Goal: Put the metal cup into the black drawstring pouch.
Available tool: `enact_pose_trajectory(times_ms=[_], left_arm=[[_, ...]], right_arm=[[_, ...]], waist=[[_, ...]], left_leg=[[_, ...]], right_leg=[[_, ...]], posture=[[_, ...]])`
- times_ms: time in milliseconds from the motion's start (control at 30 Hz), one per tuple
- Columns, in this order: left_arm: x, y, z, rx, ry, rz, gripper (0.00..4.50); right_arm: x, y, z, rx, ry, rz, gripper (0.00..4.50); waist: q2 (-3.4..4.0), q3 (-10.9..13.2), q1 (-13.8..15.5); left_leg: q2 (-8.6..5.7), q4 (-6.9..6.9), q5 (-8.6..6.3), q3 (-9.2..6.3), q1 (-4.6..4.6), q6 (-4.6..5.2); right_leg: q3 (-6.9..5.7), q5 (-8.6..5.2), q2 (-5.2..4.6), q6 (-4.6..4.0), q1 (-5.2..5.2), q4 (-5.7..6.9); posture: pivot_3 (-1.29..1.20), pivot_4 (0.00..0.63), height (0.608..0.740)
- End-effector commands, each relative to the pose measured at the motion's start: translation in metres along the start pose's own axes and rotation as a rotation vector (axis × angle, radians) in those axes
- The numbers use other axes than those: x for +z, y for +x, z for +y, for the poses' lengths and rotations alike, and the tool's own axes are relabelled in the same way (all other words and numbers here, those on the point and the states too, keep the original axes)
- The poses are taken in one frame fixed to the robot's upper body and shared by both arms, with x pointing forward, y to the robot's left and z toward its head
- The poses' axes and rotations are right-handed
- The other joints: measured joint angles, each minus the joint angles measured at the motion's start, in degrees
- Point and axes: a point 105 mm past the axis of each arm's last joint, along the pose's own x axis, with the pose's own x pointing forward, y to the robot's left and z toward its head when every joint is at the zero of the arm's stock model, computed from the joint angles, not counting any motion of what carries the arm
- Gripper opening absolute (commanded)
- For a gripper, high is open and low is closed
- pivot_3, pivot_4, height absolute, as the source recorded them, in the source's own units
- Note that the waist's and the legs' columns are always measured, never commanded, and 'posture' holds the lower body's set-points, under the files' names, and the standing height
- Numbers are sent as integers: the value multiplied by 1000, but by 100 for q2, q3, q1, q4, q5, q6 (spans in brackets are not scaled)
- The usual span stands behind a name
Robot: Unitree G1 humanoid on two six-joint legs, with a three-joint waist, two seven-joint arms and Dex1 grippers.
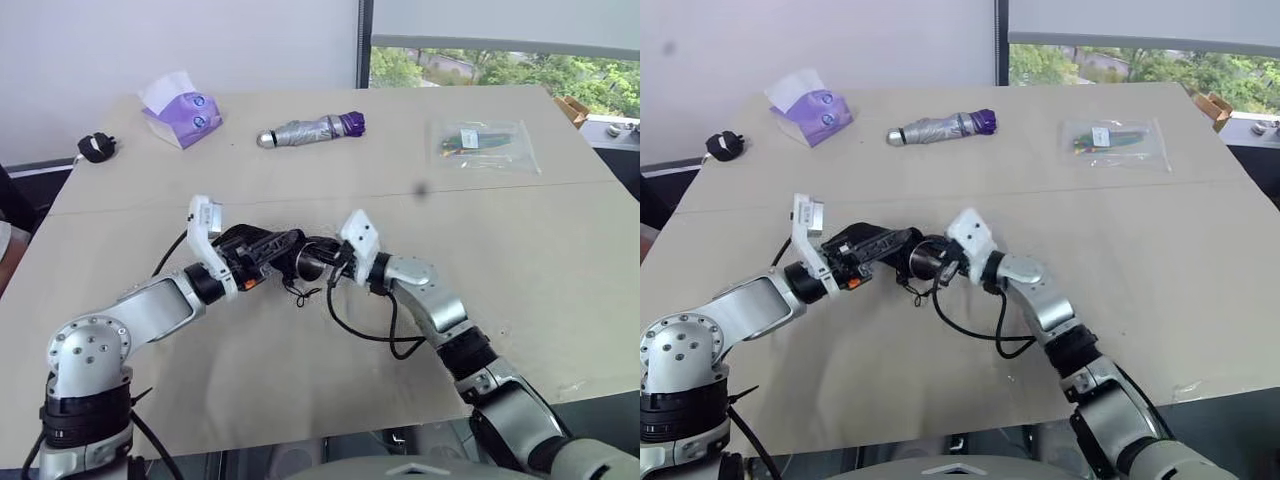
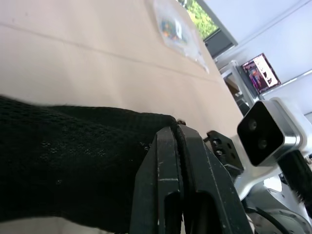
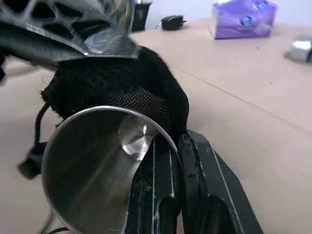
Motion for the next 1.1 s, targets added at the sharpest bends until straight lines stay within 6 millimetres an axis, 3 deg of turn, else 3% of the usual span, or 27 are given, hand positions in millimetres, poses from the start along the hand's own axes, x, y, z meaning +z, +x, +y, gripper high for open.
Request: enact_pose_trajectory(times_ms=[33, 100, 167, 333, 367, 400, 467, 533, 667, 733, 767, 867, 900, 1000, 1100], left_arm=[[2, -3, -18, -61, 66, 1, 0], [0, -4, -19, -64, 70, 6, 0], [0, -5, -19, -62, 78, 6, 0], [6, -7, -23, -81, 75, -21, 0], [7, -8, -24, -82, 75, -22, 0], [7, -8, -25, -84, 76, -23, 0], [8, -10, -24, -76, 80, -31, 0], [7, -11, -22, -65, 84, -26, 0], [2, -6, -25, -60, 125, -37, 0], [3, -2, -29, -73, 121, -48, 0], [4, 0, -30, -78, 120, -52, 0], [4, 3, -36, -98, 117, -62, 0], [5, 4, -37, -100, 114, -68, 0], [9, 3, -35, -94, 108, -88, 0], [11, 1, -29, -75, 100, -101, 0]], right_arm=[[9, 17, 8, 22, -63, -39, 37], [21, 26, 5, -22, 224, -121, 37], [25, 34, 7, -33, 311, -144, 37], [25, 46, 28, 16, -143, -102, 37], [26, 47, 28, 14, -152, -115, 37], [31, 49, 24, -17, -5, -155, 37], [45, 52, 8, -68, 454, -263, 37], [49, 52, 10, -12, 568, -281, 37], [33, 63, 38, 49, 0, -146, 37], [29, 64, 52, 101, -173, -148, 37], [28, 65, 56, 115, -179, -157, 37], [41, 71, 53, 88, 226, -228, 37], [43, 71, 51, 80, 251, -235, 37], [36, 67, 55, 113, -6, -194, 37], [31, 63, 54, 129, -155, -170, 37]], waist=[[-2, -1, -3], [-3, -1, 3], [-2, -1, 24], [-1, 0, -8], [-1, 0, -24], [-1, 0, -21], [-1, 0, 10], [-3, -1, 44], [-1, 0, -92], [1, 1, -139], [0, 1, -143], [-2, 0, -103], [-3, 0, -94], [-3, -1, -108], [-1, 0, -133]], left_leg=[[0, 0, 0, 1, 0, 0], [4, 0, 4, -5, 1, -8], [9, -4, 6, -14, -1, -11], [0, -5, 3, -10, -3, -6], [0, -4, 3, -9, -1, -6], [1, -5, 3, -8, -1, -6], [2, -6, 3, -14, -1, -7], [3, -5, 4, -27, -3, -8], [2, -10, 2, -15, -1, -5], [1, -19, 2, -13, 1, -6], [2, -21, 3, -11, 1, -6], [4, -20, 5, -16, -1, -10], [3, -16, 5, -21, -2, -10], [1, -10, 3, -19, -3, -7], [2, -13, 3, -17, -2, -7]], right_leg=[[0, -2, -1, -4, 0, 0], [-4, -4, -1, -8, 0, 3], [-12, -1, -2, -6, -1, 6], [-12, -9, -18, -20, -1, 1], [-11, -9, -17, -20, -1, 2], [-11, -9, -14, -20, -4, 2], [-15, -9, -13, -19, -3, 4], [-26, -9, -18, -20, 4, 5], [-16, -9, -28, -21, -1, 2], [-15, -9, -18, -21, -6, 3], [-12, -9, -14, -20, -8, 4], [-14, 2, -12, -1, -8, 4], [-18, 3, -14, 0, -3, 3], [-16, -1, -26, -9, 0, 2], [-15, -8, -25, -20, -4, 3]], posture=[[0, 150, 740], [0, 150, 740], [0, 150, 740], [0, 150, 740], [0, 150, 740], [0, 150, 740], [0, 150, 740], [0, 150, 740], [0, 150, 740], [0, 150, 740], [0, 150, 740], [0, 150, 740], [0, 150, 740], [0, 150, 740], [0, 150, 740]])
